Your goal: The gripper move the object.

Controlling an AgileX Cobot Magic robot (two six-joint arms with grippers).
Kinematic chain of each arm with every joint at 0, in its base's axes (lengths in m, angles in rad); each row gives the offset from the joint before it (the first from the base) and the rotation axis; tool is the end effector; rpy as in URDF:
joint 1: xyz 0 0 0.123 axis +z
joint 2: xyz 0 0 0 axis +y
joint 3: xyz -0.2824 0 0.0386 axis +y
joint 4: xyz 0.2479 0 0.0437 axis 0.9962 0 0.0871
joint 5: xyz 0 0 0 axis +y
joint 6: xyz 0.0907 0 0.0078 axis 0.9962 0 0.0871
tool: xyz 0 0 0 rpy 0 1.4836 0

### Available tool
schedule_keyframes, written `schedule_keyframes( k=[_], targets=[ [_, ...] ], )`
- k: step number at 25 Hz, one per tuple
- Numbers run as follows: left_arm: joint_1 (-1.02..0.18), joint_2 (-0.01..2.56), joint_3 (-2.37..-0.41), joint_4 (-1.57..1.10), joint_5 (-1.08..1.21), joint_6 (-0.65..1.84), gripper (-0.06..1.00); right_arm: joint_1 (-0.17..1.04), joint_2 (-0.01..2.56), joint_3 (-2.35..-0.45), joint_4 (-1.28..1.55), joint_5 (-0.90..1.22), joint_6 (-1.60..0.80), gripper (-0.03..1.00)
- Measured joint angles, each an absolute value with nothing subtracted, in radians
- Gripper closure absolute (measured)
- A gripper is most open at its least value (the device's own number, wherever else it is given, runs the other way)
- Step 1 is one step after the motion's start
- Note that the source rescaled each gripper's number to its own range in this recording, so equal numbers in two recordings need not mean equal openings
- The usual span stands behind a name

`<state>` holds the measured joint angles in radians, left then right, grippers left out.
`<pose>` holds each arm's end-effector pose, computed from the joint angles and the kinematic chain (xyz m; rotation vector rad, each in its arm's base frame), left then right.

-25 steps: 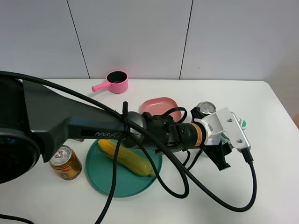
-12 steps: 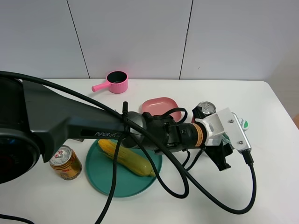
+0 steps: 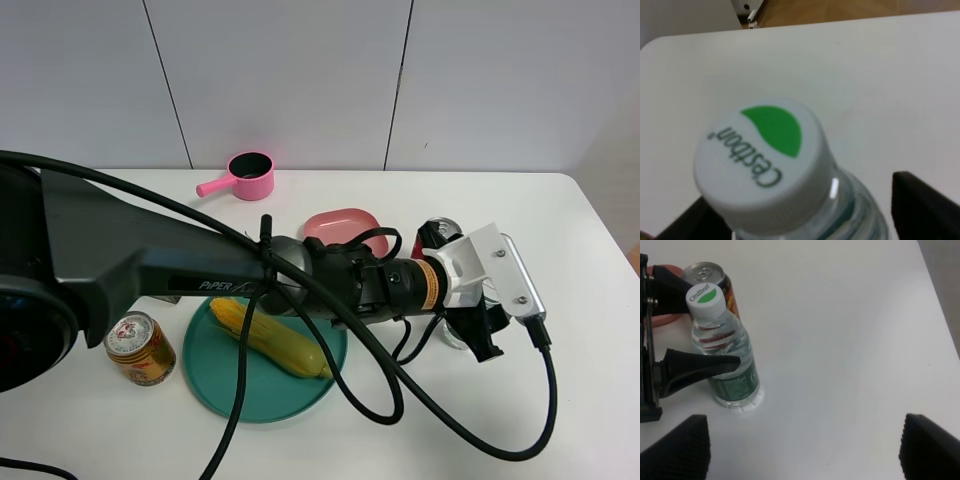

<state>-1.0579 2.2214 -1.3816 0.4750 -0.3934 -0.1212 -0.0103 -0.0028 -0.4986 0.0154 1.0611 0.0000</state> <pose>0.2228 -0.4281 0.1340 1.3760 1.4811 -0.6480 -0.0051 0.0013 0.2767 0.0098 2.0432 0.0120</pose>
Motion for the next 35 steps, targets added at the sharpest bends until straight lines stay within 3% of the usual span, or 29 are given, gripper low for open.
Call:
schedule_keyframes(
  k=[3,6,9,16,28,35],
  targets=[
    [-1.058,2.221,-1.382,0.475,-0.411,-0.12,0.65,-0.01,-0.003,-0.499,0.015,1.061,0.0,-0.03],
    [-1.058,2.221,-1.382,0.475,-0.448,-0.117,0.52,-0.01,-0.003,-0.499,0.015,1.061,0.0,-0.03],
    [-1.058,2.221,-1.382,0.475,-0.45,-0.117,0.47,-0.01,-0.003,-0.499,0.015,1.061,0.0,-0.03],
    [-1.058,2.172,-1.382,0.475,-0.414,-0.117,0.46,-0.01,-0.003,-0.499,0.015,1.061,0.0,-0.03],
    [-1.057,1.928,-1.382,0.472,-0.075,-0.129,0.45,-0.01,-0.003,-0.499,0.015,1.061,0.0,-0.03],
    [-0.926,1.742,-1.382,0.472,0.184,-0.079,0.45,-0.01,-0.003,-0.499,0.015,1.061,0.0,-0.03]
  ],
)
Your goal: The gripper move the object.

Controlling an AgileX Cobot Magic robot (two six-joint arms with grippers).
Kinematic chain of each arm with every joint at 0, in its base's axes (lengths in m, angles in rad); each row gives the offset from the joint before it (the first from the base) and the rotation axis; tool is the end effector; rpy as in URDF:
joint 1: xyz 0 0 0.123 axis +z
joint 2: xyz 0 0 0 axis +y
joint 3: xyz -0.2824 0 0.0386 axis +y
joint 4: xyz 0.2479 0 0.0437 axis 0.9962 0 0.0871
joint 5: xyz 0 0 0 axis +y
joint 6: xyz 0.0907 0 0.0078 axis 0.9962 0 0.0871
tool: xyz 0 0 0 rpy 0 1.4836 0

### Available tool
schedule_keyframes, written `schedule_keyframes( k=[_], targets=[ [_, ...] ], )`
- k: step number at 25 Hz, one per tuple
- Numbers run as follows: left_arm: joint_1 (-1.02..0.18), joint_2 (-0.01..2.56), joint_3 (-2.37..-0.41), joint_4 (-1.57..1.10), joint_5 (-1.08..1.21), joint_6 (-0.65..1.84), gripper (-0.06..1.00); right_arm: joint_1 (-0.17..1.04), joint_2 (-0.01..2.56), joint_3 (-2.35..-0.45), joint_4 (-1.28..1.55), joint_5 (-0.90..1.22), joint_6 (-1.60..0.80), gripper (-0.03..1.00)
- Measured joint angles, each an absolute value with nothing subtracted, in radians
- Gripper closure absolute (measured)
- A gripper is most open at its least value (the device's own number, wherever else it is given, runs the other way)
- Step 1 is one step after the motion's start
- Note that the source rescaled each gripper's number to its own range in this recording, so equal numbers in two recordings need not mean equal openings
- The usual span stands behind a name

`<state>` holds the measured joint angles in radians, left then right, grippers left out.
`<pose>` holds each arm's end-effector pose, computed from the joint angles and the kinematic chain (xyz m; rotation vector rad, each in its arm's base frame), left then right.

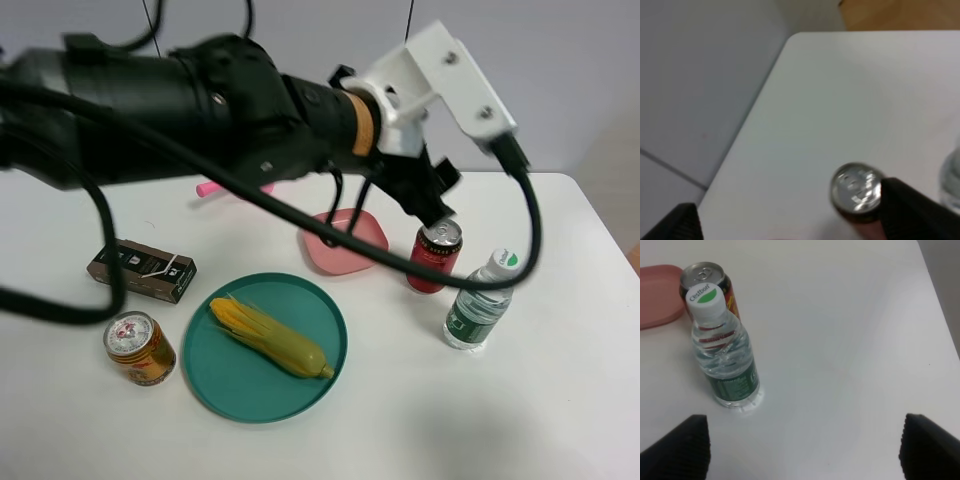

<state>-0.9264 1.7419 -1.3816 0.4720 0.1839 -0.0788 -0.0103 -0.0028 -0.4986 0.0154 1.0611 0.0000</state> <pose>0.2558 -0.3277 0.3097 1.1876 1.6292 -0.2613 -0.0051 0.0013 0.2767 0.0098 2.0432 0.0120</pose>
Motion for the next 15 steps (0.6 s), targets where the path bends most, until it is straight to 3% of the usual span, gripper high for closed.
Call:
schedule_keyframes(
  k=[7,15],
  targets=[
    [-0.648,1.572,-1.382,0.472,0.295,-0.057,0.45,-0.01,-0.003,-0.499,0.015,1.061,0.0,-0.03],
    [-0.295,1.36,-1.382,0.441,0.605,0.117,0.45,-0.01,-0.003,-0.499,0.015,1.061,0.0,-0.03]
  ],
)
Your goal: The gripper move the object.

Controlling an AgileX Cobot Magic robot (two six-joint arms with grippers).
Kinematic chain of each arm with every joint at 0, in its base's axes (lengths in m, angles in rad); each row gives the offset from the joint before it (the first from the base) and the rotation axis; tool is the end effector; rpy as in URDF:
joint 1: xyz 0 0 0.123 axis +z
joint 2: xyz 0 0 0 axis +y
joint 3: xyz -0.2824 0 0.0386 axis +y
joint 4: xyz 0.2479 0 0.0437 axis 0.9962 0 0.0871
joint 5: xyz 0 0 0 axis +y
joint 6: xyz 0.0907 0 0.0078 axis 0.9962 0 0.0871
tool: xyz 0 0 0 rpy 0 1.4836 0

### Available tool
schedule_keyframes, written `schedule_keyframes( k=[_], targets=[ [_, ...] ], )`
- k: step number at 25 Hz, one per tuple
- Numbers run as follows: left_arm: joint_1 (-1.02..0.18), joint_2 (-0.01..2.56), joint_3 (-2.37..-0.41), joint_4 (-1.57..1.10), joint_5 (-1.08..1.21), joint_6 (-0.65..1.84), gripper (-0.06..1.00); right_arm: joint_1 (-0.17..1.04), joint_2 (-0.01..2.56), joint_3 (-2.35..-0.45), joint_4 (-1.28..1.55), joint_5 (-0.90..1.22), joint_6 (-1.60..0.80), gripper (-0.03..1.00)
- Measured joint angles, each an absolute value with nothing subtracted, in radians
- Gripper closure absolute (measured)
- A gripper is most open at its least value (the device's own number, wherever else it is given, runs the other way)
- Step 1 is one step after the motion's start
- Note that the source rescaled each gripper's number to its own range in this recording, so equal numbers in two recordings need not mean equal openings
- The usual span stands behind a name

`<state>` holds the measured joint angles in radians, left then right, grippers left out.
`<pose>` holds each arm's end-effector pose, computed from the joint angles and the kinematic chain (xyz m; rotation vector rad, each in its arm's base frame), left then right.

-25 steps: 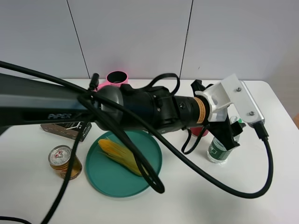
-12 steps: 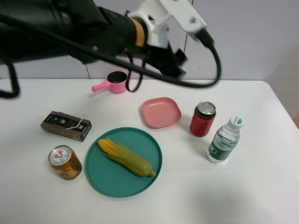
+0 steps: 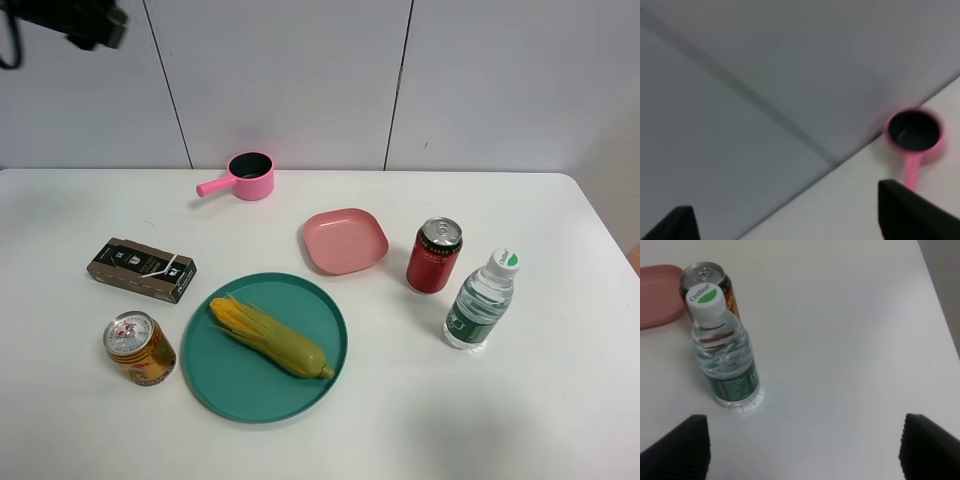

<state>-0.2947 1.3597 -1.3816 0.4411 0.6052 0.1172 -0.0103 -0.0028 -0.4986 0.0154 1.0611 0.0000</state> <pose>0.2982 -0.0674 0.4178 0.6255 1.9268 0.3699 -0.0051 0.0013 0.2767 0.0098 2.0432 0.0120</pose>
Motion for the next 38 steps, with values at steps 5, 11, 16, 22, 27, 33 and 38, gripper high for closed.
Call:
schedule_keyframes(
  k=[5,11,16,22,27,33,38],
  targets=[
    [-0.074,1.193,-1.382,0.237,0.694,0.239,0.45,-0.01,-0.003,-0.499,0.015,1.061,0.0,-0.03],
    [0.087,0.985,-1.382,0.038,0.814,0.321,0.45,-0.01,-0.003,-0.499,0.015,1.061,0.0,-0.03],
    [0.106,0.793,-1.382,-0.03,0.932,0.324,0.45,-0.01,-0.003,-0.499,0.015,1.061,0.0,-0.03],
    [0.106,0.584,-1.384,-0.042,1.078,0.321,0.45,-0.01,-0.003,-0.499,0.015,1.061,0.0,-0.03],
    [0.106,0.433,-1.385,-0.016,1.149,0.277,0.45,-0.01,-0.003,-0.499,0.015,1.061,0.0,-0.03],
    [0.106,0.246,-1.278,0.044,1.156,0.197,0.45,-0.01,-0.003,-0.499,0.015,1.061,0.0,-0.03],
    [0.106,0.087,-1.07,0.077,1.154,0.107,0.45,-0.01,-0.003,-0.499,0.015,1.061,0.0,-0.03]
  ],
)
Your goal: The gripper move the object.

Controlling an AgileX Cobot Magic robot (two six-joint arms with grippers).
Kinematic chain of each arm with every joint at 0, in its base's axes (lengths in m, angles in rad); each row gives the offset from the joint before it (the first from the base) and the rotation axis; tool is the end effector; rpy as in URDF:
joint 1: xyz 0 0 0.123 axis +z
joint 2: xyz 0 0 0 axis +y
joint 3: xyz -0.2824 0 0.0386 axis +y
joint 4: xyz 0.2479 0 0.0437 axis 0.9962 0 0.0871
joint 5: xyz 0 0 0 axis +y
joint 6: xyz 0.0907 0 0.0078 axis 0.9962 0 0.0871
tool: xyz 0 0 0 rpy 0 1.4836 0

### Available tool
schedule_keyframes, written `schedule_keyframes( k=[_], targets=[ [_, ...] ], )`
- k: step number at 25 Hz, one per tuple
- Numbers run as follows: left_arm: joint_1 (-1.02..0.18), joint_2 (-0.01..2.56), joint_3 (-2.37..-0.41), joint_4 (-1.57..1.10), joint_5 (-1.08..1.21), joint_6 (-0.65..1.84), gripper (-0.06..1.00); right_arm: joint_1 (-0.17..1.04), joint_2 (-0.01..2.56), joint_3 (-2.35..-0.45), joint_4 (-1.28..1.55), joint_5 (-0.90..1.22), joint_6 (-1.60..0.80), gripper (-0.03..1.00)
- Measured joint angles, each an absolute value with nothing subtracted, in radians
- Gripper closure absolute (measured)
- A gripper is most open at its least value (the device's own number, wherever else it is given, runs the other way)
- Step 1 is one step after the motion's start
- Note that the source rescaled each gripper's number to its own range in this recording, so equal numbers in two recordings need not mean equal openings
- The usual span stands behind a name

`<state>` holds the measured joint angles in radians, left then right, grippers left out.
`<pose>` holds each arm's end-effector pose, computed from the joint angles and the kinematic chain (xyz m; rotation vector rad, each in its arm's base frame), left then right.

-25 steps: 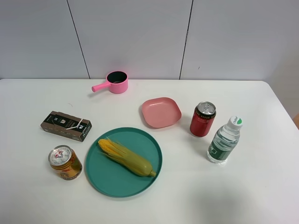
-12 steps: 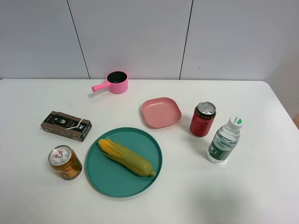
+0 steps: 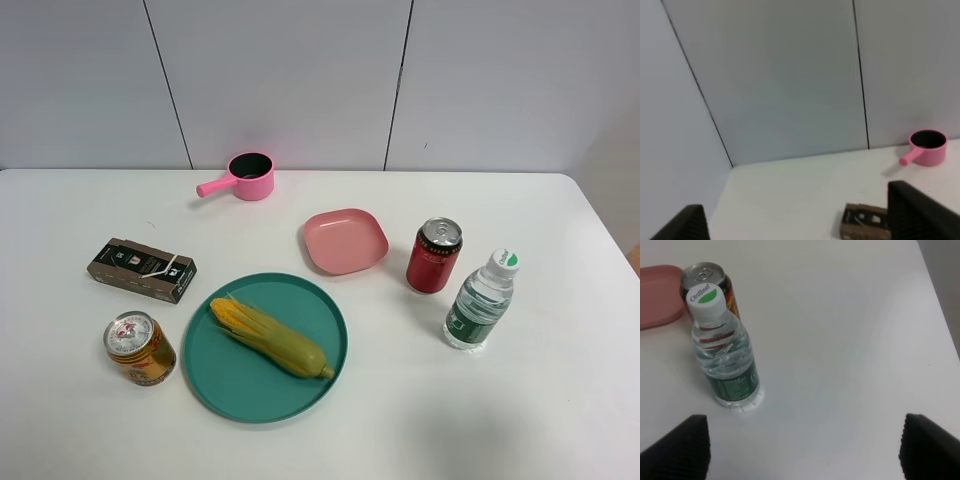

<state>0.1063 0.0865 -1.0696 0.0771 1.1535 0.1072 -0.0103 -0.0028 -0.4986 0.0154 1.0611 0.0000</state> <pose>-0.0866 -0.0028 0.4088 -0.0271 1.6582 0.2444 -0.0051 0.0013 0.2767 0.0098 2.0432 0.0120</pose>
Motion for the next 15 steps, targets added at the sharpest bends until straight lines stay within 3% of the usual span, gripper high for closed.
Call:
schedule_keyframes(
  k=[15],
  targets=[
    [0.106,-0.007,-0.556,0.141,0.996,-0.118,0.45,-0.01,-0.003,-0.499,0.015,1.061,0.0,-0.03]
  ],
)
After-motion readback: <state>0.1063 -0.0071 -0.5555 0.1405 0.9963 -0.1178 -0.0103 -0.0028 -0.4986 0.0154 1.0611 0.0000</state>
